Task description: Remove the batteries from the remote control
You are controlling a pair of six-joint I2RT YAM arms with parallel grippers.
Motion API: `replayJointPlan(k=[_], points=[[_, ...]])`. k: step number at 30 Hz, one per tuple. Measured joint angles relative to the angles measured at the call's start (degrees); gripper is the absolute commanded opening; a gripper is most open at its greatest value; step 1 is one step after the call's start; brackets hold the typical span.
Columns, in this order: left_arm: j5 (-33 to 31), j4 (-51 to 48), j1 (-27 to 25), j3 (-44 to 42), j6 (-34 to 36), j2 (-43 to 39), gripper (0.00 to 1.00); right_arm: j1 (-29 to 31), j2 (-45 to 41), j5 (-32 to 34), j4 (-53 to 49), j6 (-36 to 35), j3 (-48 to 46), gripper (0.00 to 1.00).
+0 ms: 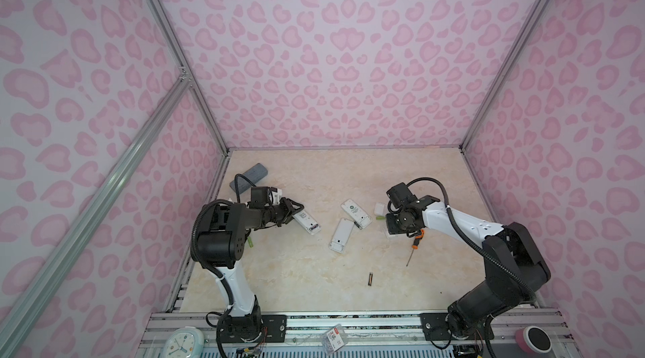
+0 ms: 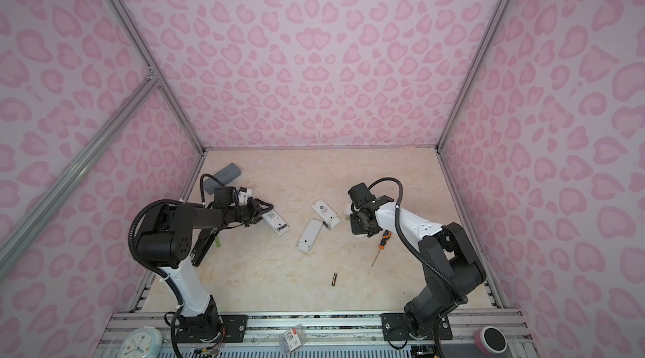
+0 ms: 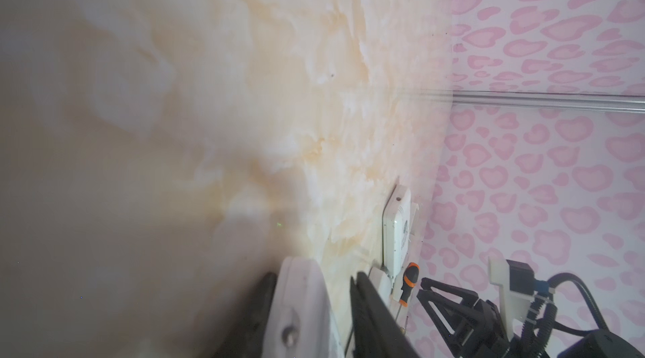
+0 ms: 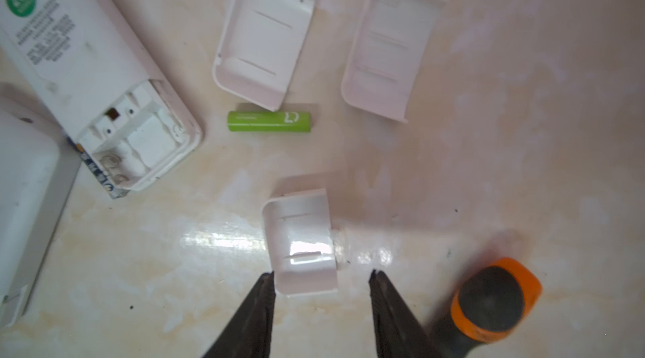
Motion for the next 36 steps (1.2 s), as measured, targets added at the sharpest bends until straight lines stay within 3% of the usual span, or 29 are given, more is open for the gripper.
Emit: replayJointPlan(k=[9, 13, 18, 28, 36], points=[[-5.5, -9.5, 0.0, 2.6, 5.9, -2.8, 0.54, -11.0, -10.3, -2.9, -2.0, 2.7, -8.1, 0.51], [-7.6, -12.7, 0.0, 3.5, 8.1, -3.7, 0.6, -16.3, -12.8, -5.4, -2.1, 3.0, -11.5, 0.52], [-11.2, -16.7, 0.0, 4.1, 10.3, -5.3, 0.61, -21.5, -14.7, -9.3, -1.4, 3.5, -15.1, 0.53], [-18.0, -24.3, -0.7, 6.6, 14.7, -9.2, 0.62, -23.3, -10.4, -16.1, 3.6, 4.9, -16.3, 0.53], [-22.9, -29.1, -2.6, 8.1, 16.7, -9.9, 0.62, -23.3, -7.4, -16.1, 4.9, 4.8, -14.4, 0.47]])
